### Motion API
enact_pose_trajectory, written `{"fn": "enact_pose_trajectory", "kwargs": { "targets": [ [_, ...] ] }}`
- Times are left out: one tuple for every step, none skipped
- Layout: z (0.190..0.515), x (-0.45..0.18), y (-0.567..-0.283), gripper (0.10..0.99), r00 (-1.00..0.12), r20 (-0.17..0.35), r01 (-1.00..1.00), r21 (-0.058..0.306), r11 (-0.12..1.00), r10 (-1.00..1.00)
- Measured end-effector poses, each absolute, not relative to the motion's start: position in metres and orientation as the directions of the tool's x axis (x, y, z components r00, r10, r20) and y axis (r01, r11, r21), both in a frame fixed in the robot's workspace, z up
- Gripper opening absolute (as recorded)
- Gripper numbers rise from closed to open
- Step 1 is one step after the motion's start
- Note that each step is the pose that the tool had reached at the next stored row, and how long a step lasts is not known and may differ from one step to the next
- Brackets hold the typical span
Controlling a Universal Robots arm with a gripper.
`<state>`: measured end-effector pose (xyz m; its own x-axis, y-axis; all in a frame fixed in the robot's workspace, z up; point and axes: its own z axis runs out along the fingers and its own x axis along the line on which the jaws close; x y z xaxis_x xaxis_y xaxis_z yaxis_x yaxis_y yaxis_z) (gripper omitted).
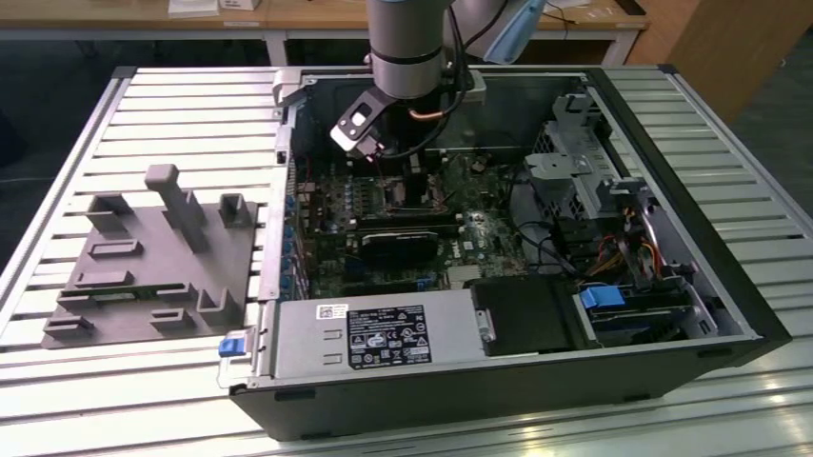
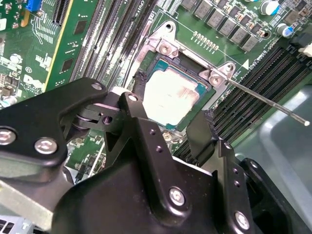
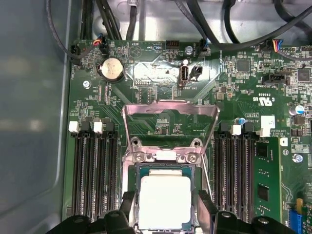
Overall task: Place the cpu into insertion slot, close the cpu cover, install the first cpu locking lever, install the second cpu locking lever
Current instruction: 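Place the cpu into insertion slot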
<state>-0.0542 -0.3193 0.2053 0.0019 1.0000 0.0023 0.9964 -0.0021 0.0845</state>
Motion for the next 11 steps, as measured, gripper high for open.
{"fn": "enact_pose_trajectory", "kwargs": {
  "targets": [
    [0.2053, -0.0541, -0.3193, 0.612, 0.002, 0.002, 0.996, 0.085, -0.002, 1.0],
    [0.2053, -0.0542, -0.3193, 0.612, 0.002, 0.002, 0.996, 0.085, -0.002, 1.0],
    [0.2053, -0.0542, -0.3194, 0.612, 0.002, 0.002, 0.996, 0.084, -0.002, 1.0],
    [0.2054, -0.0542, -0.3194, 0.612, 0.002, 0.002, 0.996, 0.084, -0.002, 1.0],
    [0.2054, -0.0542, -0.3194, 0.6, 0.002, 0.002, 0.996, 0.084, -0.002, 1.0],
    [0.2054, -0.0542, -0.3194, 0.6, 0.002, 0.002, 0.996, 0.084, -0.002, 1.0],
    [0.2054, -0.0542, -0.3194, 0.533, 0.002, 0.002, 0.996, 0.084, -0.002, 1.0],
    [0.2054, -0.0542, -0.3194, 0.471, 0.002, 0.002, 0.996, 0.084, -0.002, 1.0],
    [0.2054, -0.0542, -0.3194, 0.412, 0.002, 0.002, 0.996, 0.084, -0.002, 1.0],
    [0.2054, -0.0542, -0.3194, 0.412, 0.002, 0.002, 0.996, 0.084, -0.002, 1.0],
    [0.2054, -0.0542, -0.3194, 0.357, 0.002, 0.002, 0.996, 0.084, -0.002, 1.0]
  ]
}}
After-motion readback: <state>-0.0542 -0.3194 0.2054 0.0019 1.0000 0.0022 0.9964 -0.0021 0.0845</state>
